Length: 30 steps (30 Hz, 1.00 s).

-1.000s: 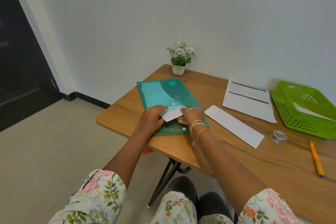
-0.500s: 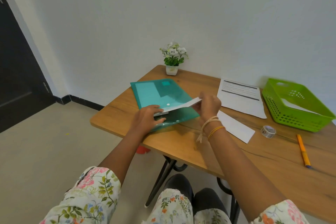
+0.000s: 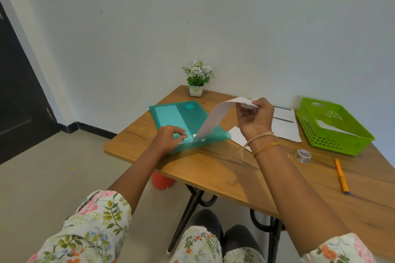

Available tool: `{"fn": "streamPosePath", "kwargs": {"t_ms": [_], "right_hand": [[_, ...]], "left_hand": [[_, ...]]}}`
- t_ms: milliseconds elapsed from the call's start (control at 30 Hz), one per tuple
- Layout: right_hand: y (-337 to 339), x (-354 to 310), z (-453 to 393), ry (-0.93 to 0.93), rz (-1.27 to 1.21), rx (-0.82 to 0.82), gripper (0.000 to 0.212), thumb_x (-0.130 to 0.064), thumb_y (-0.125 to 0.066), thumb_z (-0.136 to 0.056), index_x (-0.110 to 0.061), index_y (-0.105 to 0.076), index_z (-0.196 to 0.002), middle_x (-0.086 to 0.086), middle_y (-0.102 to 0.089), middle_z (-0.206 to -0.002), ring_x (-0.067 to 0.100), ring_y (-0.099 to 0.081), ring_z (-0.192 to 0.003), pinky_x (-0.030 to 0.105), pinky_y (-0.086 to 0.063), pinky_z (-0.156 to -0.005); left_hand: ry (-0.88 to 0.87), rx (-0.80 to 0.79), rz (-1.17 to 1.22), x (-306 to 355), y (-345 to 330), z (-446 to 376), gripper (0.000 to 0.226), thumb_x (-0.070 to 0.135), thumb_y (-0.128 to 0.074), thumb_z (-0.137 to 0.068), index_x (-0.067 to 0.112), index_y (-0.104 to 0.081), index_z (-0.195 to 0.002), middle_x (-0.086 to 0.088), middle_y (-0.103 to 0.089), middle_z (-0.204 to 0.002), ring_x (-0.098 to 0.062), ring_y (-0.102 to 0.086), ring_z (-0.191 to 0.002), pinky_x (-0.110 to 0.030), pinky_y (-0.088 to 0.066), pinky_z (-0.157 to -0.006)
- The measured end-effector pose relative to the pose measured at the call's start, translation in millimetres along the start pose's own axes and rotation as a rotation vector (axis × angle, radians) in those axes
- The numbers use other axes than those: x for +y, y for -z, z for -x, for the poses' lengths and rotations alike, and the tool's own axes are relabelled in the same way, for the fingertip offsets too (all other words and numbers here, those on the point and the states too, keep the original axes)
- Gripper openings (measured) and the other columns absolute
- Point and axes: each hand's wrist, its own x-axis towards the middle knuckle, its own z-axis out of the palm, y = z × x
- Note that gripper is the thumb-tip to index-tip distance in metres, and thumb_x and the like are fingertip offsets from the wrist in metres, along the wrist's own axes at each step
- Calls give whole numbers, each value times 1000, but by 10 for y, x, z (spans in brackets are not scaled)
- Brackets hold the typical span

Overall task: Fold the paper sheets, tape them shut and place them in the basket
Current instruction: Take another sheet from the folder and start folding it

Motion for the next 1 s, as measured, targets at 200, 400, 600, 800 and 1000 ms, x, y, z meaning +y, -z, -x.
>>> {"fn": "streamPosePath", "kwargs": {"t_ms": [200, 400, 600, 800, 1000], "right_hand": [[19, -90, 14, -20, -221, 58, 25, 6, -30, -82, -3, -52, -88, 15, -52, -86, 33, -63, -75, 45, -56, -85], [106, -177, 12, -102, -378, 82, 34, 2, -28, -89, 0, -61, -83, 15, -60, -73, 29, -65, -66, 42, -60, -58], [269, -224, -4, -126, -489, 111, 34, -3, -27, -91, -2, -57, -74, 5, -42, -41, 16, -46, -32, 34, -56, -44], [488, -233, -11, -264, -222, 95, 32, -2, -29, -89, -8, -60, -82, 1, -49, -43, 12, -49, -38, 29, -59, -54], [687, -250, 8, -378, 399, 74, 21, -3, -34, -77, -10, -54, -79, 8, -59, -75, 19, -63, -63, 33, -59, -59]], "left_hand": [[129, 98, 399, 233, 113, -136, 26, 23, -50, -99, 12, -72, -104, -5, -72, -97, -18, -67, -96, -32, -52, -88], [65, 61, 195, 490, -79, -252, 50, 24, -68, -87, 23, -50, -134, 2, -56, -122, -14, -54, -110, -31, -49, -89], [-98, 245, -37, 701, -377, -190, 35, 23, -67, -86, 22, -58, -120, -2, -53, -126, -17, -52, -116, -32, -45, -94], [56, 303, 243, 1090, -654, -90, 20, 42, -57, -92, 21, -58, -90, 1, -61, -87, -9, -59, -72, -23, -51, -59], [647, 82, 1183, 1314, -595, -258, 17, 25, -50, -97, 15, -56, -109, -10, -66, -99, -30, -69, -82, -38, -59, -60]]}}
